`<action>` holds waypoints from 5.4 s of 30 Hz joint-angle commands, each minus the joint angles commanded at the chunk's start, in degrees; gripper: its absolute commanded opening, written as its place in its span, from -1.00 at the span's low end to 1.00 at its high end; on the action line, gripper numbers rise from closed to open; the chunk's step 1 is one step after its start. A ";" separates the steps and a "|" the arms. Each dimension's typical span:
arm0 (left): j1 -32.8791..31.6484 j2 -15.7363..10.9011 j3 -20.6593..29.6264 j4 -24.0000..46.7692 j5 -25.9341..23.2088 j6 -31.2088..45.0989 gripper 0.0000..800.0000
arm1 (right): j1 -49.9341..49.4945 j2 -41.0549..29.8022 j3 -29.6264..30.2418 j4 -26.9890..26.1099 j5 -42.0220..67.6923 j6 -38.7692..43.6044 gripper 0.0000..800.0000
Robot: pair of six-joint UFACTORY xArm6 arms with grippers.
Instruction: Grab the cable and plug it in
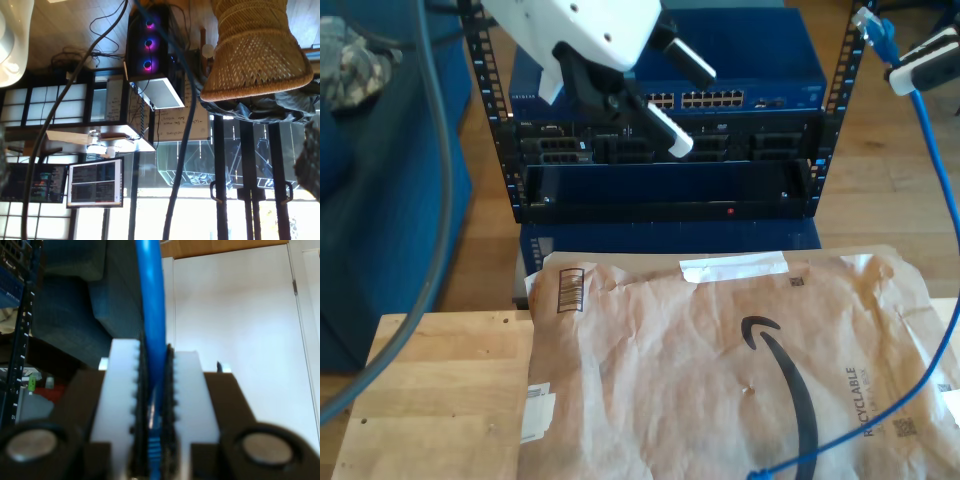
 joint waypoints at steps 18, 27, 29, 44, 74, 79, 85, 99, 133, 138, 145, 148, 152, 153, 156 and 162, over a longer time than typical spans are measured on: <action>0.00 -0.53 0.18 -0.09 0.53 4.13 0.97 | -0.09 2.64 -0.26 3.34 5.45 0.00 -0.94; 0.00 -0.53 0.09 -0.09 1.49 4.13 0.97 | -0.09 2.64 0.00 3.34 5.45 -0.09 -0.94; 0.00 -0.53 0.09 -0.09 1.49 4.13 0.97 | 0.00 2.64 0.26 3.34 5.45 -0.09 -0.94; 0.18 -0.53 0.09 -0.09 1.49 3.96 0.97 | 0.53 2.11 3.52 3.34 5.36 -0.44 -0.94; 0.18 0.26 -0.18 0.09 1.05 1.49 0.96 | 12.92 9.23 2.99 3.08 -7.47 -0.44 -0.94; 0.18 0.44 -0.18 0.09 0.97 1.41 0.96 | 15.30 10.37 2.99 2.37 -8.70 -0.44 -0.94; 0.18 0.53 -0.18 0.09 0.88 1.05 0.96 | 18.55 11.69 3.16 -0.18 -11.08 -0.35 -0.94; 0.18 0.79 0.18 0.09 0.88 1.14 0.58 | 19.52 12.40 3.16 -0.35 -11.96 -0.35 -0.94; 2.81 0.97 1.23 -3.60 -1.93 1.58 -0.17 | 19.78 12.04 3.60 -0.35 -11.87 -0.35 -0.94; 2.81 0.97 1.32 -3.60 -1.93 1.49 -0.32 | 19.78 12.04 3.52 -0.35 -11.87 -0.35 -0.94; 2.81 0.97 1.41 -3.60 -2.02 1.49 -0.39 | 19.78 11.96 3.52 -0.35 -11.87 -0.35 -0.94; 2.81 0.97 1.49 -3.52 -2.02 1.49 -0.42 | 19.78 11.96 3.52 -0.35 -11.87 -0.35 -0.94; 2.90 0.97 1.67 -3.60 -2.02 1.49 -0.46 | 19.87 11.96 3.52 -0.35 -11.87 -0.26 -0.94; 2.90 0.97 1.76 -3.60 -2.02 1.58 -0.48 | 19.87 11.96 3.52 -0.35 -11.87 -0.26 -0.94; 2.90 0.97 1.76 -3.60 -2.20 2.02 -0.55 | 19.87 11.96 3.52 -0.35 -11.87 -0.26 -0.93; 3.43 0.70 3.69 -3.60 -5.10 3.34 -0.92 | 19.87 11.96 3.52 -0.35 -11.87 -0.26 -0.93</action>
